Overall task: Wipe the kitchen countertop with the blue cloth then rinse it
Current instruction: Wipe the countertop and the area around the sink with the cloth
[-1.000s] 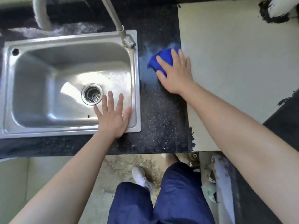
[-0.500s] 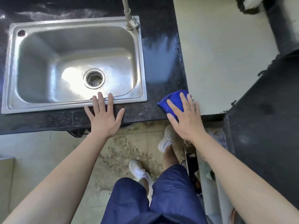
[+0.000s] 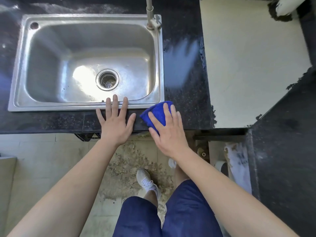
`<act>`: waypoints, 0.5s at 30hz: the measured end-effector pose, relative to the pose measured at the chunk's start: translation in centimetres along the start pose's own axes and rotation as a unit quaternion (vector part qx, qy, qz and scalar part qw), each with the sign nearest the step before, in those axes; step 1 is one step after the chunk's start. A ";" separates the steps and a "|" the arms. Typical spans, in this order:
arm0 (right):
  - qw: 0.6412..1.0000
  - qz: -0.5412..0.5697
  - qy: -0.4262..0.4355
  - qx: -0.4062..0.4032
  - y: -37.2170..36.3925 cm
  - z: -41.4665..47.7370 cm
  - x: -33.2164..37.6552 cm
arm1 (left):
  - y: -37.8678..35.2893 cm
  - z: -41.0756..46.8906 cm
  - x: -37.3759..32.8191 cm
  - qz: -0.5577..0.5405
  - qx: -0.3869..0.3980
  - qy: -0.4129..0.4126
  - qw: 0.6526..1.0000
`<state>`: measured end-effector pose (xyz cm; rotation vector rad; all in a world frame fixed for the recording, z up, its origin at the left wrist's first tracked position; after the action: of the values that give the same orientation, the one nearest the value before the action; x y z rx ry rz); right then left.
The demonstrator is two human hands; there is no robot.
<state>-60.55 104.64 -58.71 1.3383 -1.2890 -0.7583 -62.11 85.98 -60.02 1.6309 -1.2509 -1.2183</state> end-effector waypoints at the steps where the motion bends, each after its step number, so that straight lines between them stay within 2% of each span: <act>1: 0.999 -0.019 0.027 0.002 0.2 -0.1 -0.8 | 0.1 -0.1 0.1 0.003 -0.007 -0.006 1.000; 4: 0.996 -0.073 0.046 0.011 1.3 -1.0 -4.8 | 0.2 -0.7 0.6 0.033 -0.015 -0.020 0.999; 9: 0.995 -0.074 -0.063 0.021 2.6 -3.1 -10.6 | 0.0 -2.3 2.2 0.014 -0.025 0.005 1.000; 12: 0.991 -0.050 -0.121 0.005 1.9 -3.0 -8.2 | 0.0 -3.7 4.3 -0.001 -0.035 0.024 0.999; 15: 0.998 -0.055 -0.040 0.008 0.0 -2.3 -0.9 | 0.0 -5.6 7.6 -0.003 -0.045 0.059 0.997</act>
<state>-58.60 106.06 -58.44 1.4122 -1.2946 -0.8881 -56.19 78.61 -60.31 1.6179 -1.1043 -1.1468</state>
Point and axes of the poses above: each hand's wrist, its own z-axis towards the middle knuckle, its own y-axis out of the back of the hand, x = y × z, the point moved 9 cm from there along z, towards the middle knuckle, and after that the axes turned 6 degrees about -y, right-handed, at the moved point
